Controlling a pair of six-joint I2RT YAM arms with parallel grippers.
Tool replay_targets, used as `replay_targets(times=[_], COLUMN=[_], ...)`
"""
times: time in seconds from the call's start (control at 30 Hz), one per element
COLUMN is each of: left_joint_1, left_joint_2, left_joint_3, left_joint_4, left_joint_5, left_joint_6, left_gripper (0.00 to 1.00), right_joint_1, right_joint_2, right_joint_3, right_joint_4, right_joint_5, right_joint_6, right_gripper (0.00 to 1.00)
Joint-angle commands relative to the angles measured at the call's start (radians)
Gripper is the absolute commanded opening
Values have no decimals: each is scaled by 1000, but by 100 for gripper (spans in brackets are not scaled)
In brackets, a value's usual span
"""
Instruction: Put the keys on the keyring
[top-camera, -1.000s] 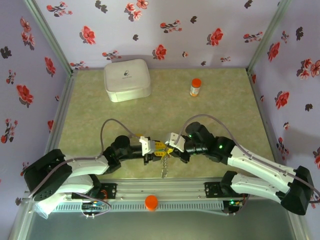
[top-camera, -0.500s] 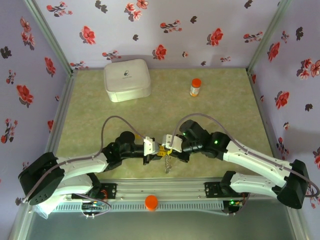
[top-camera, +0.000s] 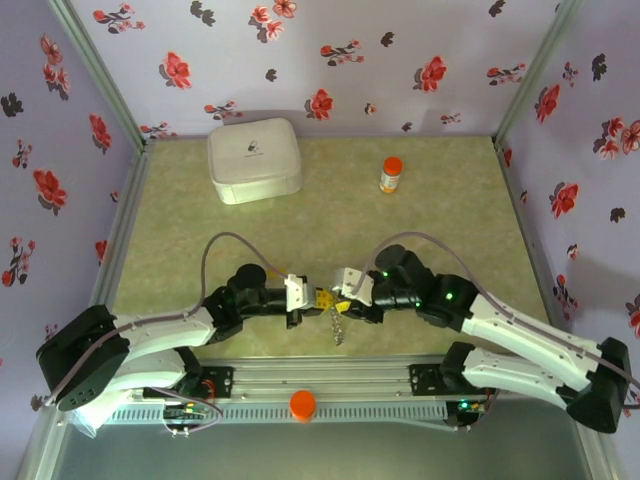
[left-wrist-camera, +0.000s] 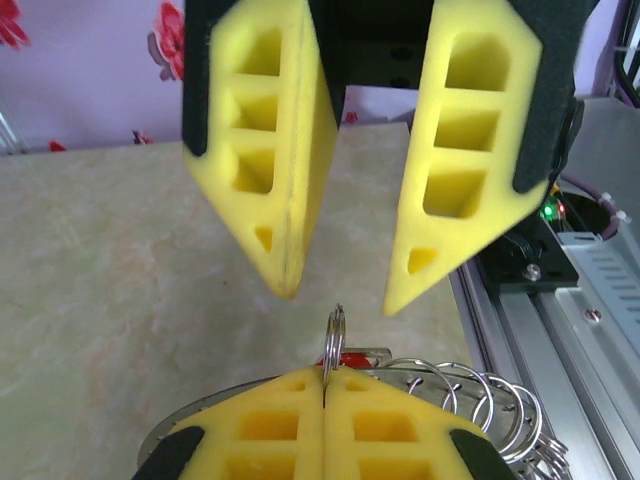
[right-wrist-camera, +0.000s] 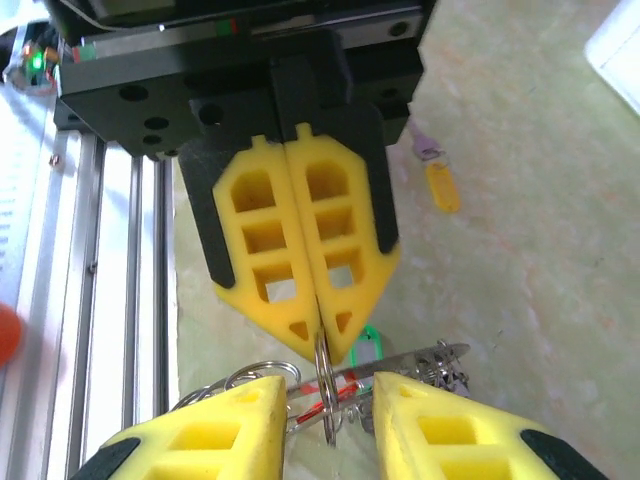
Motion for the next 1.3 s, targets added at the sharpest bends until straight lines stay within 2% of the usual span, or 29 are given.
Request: replay_targets(times=[0.0,0.23,0.6,0.8,1.17,1.27], left_joint_1=[-3,-3,-2,-3,-3,-3], left_joint_2=[5,21,23,24,16,10], left_joint_3=[-25,-25,-25,-25,-20,-19], left_joint_4=[213,228,215,194,171,168], left_joint_5=[-9,7,8,9,14,14], left_joint_6=[-59,-79,-70,-65,-58,-56], left_gripper=[0,0,0,0,0,0], right_joint_1=[-6,-7,-6,-7,-7,-7], right_joint_2=[-48,-44,-65,-51,18,32], right_joint_3=[-53,-80,-58,-43,-10,-12], right_joint_4=[89,108,42,13,-14,-2], right_joint_5=[3,16,49,55,27,9], right_joint_6=[73,91,83,82,61,74], right_gripper=[29,29,27,21,0,0])
